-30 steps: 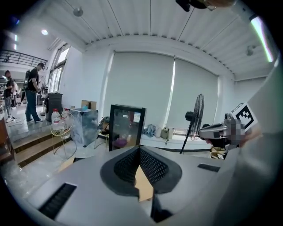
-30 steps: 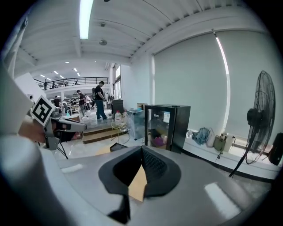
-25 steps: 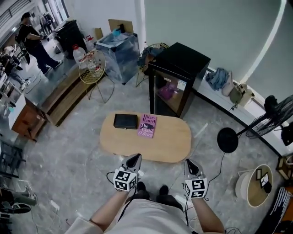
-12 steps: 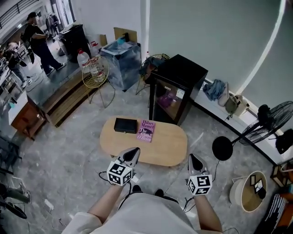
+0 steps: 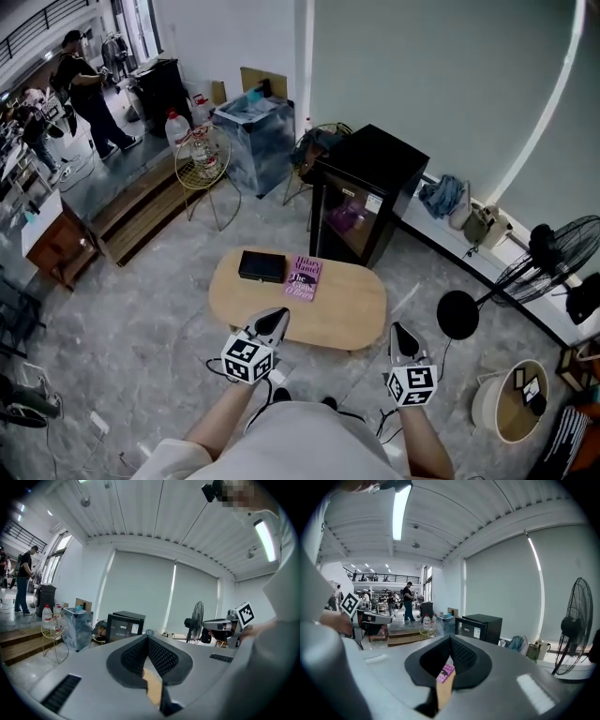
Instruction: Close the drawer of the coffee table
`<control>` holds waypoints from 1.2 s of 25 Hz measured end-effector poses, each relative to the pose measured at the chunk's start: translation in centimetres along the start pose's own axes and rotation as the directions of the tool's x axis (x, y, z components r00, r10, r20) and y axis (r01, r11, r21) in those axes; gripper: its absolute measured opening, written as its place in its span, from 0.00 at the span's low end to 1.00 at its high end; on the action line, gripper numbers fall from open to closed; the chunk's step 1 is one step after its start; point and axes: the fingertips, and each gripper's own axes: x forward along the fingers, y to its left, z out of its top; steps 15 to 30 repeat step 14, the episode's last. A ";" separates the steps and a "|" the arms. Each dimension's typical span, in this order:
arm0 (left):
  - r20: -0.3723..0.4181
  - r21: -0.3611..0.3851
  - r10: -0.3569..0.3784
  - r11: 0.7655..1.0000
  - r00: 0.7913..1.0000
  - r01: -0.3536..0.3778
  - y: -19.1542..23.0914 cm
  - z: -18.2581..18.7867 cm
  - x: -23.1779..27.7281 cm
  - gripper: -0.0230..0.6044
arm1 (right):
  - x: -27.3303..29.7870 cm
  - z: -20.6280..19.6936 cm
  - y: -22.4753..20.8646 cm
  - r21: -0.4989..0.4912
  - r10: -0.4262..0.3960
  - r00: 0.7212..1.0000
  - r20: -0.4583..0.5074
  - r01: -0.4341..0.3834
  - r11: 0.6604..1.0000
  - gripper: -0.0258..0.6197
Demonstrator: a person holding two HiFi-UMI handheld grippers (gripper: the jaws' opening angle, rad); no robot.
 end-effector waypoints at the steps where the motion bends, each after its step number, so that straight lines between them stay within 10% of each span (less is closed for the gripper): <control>1: 0.000 0.000 -0.001 1.000 1.000 0.001 0.1 0.0 0.0 0.05 | 0.1 0.1 0.0 0.000 0.002 1.000 0.001 -0.002 1.000 0.06; 30: 0.002 0.007 -0.020 1.000 1.000 0.020 -0.1 0.7 0.3 0.05 | 0.5 0.7 0.5 -0.009 0.011 1.000 0.006 -0.011 1.000 0.06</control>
